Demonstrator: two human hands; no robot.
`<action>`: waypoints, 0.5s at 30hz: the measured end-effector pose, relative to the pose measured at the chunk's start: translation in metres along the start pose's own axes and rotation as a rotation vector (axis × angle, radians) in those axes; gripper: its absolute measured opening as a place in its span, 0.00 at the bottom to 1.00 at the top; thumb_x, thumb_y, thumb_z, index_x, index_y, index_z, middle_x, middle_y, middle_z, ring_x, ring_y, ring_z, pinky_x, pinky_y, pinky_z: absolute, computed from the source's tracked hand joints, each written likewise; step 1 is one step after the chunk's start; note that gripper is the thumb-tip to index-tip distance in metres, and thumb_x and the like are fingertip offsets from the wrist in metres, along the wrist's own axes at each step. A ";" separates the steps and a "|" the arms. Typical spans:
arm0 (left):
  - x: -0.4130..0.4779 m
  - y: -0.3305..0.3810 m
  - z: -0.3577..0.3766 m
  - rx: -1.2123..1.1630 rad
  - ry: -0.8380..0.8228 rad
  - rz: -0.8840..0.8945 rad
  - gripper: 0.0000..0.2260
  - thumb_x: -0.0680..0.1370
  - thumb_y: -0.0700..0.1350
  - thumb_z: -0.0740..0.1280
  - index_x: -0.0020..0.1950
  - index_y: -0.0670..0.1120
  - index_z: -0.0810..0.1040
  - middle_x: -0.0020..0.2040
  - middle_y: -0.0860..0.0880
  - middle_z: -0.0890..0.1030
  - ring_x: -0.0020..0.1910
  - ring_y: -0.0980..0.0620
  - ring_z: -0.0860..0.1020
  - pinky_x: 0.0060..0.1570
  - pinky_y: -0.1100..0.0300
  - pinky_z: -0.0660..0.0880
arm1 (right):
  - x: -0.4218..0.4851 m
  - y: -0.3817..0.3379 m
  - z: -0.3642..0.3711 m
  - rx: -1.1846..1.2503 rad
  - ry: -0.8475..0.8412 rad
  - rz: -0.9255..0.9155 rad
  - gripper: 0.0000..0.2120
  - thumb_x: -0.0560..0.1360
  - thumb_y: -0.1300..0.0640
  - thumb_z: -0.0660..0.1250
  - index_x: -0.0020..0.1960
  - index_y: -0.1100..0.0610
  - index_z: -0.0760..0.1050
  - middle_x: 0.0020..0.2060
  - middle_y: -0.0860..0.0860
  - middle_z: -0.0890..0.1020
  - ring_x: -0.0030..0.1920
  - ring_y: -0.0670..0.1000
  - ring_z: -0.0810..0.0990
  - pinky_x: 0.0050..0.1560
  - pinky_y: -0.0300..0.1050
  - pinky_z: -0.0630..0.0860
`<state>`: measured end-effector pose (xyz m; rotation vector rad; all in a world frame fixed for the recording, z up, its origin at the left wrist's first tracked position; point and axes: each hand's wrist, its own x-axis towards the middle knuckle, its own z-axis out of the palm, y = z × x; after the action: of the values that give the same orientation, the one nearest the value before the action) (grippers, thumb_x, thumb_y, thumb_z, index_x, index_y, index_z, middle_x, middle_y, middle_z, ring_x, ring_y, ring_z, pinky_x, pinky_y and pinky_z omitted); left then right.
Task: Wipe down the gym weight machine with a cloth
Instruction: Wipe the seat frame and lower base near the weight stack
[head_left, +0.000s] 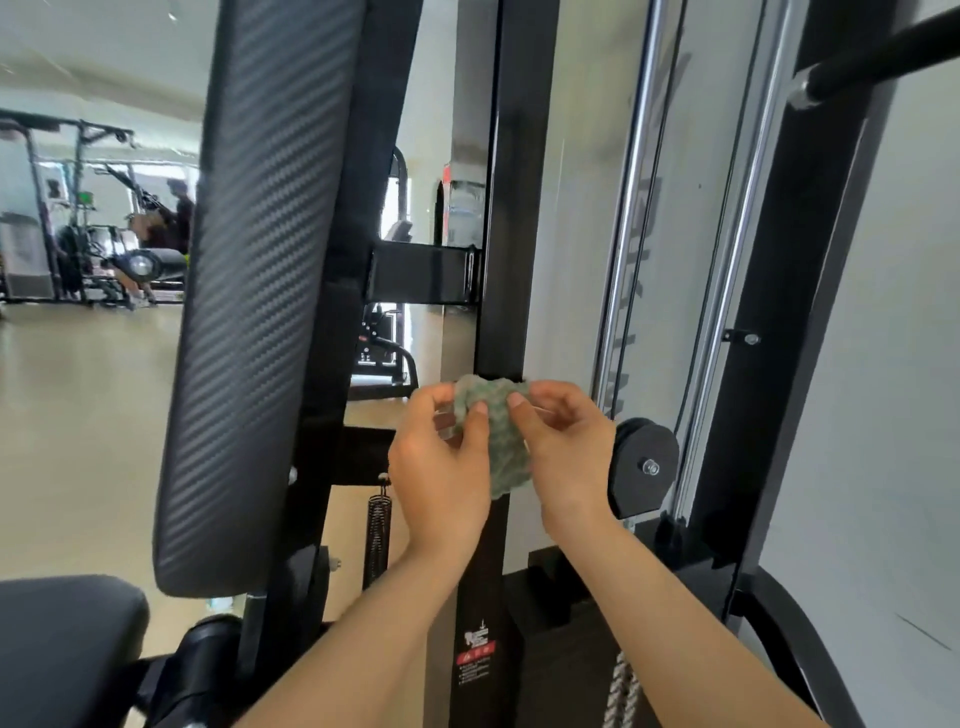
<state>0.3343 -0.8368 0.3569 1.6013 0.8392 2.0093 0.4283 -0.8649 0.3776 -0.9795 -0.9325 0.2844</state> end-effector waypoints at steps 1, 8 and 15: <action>0.005 0.004 0.002 0.005 0.011 -0.008 0.05 0.78 0.44 0.72 0.53 0.47 0.79 0.45 0.58 0.81 0.47 0.68 0.79 0.43 0.74 0.74 | 0.005 -0.006 0.002 0.002 0.009 0.002 0.05 0.75 0.64 0.74 0.47 0.56 0.81 0.41 0.50 0.85 0.40 0.41 0.83 0.40 0.33 0.78; 0.019 0.042 0.012 0.021 0.069 -0.160 0.06 0.79 0.44 0.72 0.54 0.48 0.78 0.46 0.58 0.80 0.48 0.64 0.79 0.44 0.67 0.78 | 0.023 -0.049 0.013 -0.049 0.038 0.146 0.07 0.74 0.64 0.74 0.46 0.53 0.81 0.39 0.46 0.86 0.41 0.43 0.84 0.42 0.34 0.79; 0.050 0.094 0.023 0.129 0.138 -0.309 0.07 0.77 0.42 0.74 0.53 0.44 0.80 0.48 0.52 0.83 0.44 0.64 0.79 0.45 0.64 0.80 | 0.052 -0.102 0.018 -0.205 0.012 0.261 0.06 0.74 0.65 0.74 0.46 0.55 0.82 0.40 0.50 0.86 0.42 0.46 0.84 0.44 0.37 0.80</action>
<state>0.3483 -0.8670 0.4612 1.3123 1.2101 1.8901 0.4259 -0.8802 0.4924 -1.2934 -0.8342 0.4073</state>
